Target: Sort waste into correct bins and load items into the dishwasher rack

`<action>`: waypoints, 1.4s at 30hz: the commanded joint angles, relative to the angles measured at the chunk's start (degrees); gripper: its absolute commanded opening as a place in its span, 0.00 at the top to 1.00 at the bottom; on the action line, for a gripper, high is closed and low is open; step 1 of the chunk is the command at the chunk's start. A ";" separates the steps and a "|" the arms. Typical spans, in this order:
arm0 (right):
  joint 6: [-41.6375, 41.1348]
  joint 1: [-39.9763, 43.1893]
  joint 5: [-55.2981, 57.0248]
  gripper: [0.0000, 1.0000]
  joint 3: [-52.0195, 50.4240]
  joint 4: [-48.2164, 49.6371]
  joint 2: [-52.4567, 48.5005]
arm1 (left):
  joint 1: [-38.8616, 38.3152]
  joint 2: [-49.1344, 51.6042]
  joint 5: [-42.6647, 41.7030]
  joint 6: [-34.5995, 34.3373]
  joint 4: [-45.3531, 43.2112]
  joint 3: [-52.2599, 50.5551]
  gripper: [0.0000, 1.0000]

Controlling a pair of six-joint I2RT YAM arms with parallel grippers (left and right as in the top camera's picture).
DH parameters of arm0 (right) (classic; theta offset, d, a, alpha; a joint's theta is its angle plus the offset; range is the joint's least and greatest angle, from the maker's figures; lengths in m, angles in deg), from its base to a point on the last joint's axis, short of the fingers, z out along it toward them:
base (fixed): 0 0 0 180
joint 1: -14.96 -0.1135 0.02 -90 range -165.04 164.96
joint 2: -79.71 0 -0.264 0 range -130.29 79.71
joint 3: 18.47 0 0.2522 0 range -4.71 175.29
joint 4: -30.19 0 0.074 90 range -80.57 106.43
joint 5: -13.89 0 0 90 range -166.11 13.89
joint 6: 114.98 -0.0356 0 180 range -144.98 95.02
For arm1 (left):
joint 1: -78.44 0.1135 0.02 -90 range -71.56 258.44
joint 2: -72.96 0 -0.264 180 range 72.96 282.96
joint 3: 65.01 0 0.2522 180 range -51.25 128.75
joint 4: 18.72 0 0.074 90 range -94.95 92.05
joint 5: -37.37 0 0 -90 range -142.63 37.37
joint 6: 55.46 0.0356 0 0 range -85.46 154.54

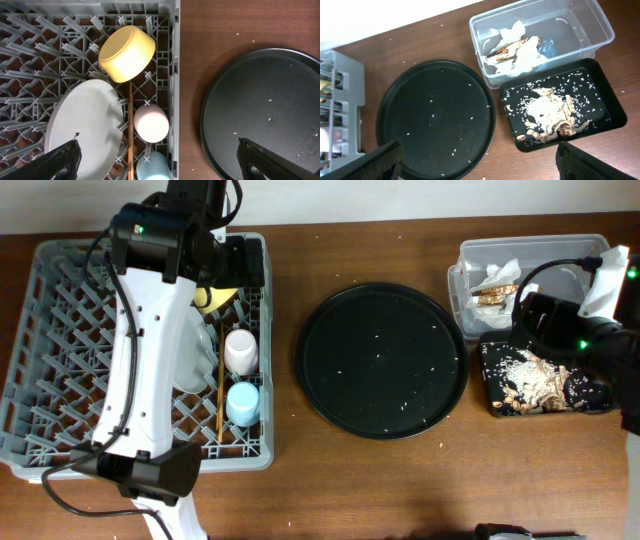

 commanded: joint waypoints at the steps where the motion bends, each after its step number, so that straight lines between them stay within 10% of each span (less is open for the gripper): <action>1: 0.68 -0.15 2.38 0.02 0.44 0.59 -1.46 | 0.35 -0.48 -0.39 0.68 -0.11 0.39 0.01; 16: -0.31 -9.51 3.45 0.02 -96.45 68.76 69.11 | 0.35 -0.48 -0.39 0.68 -0.11 0.39 0.01; 38: -0.28 -9.53 3.67 0.02 -103.45 73.40 72.81 | 0.39 -1.51 7.72 3.26 -0.46 0.20 0.01; 42: -0.28 -9.53 3.65 0.02 -103.45 73.37 72.81 | 3.13 -14.12 1.44 3.45 -33.22 -28.06 0.01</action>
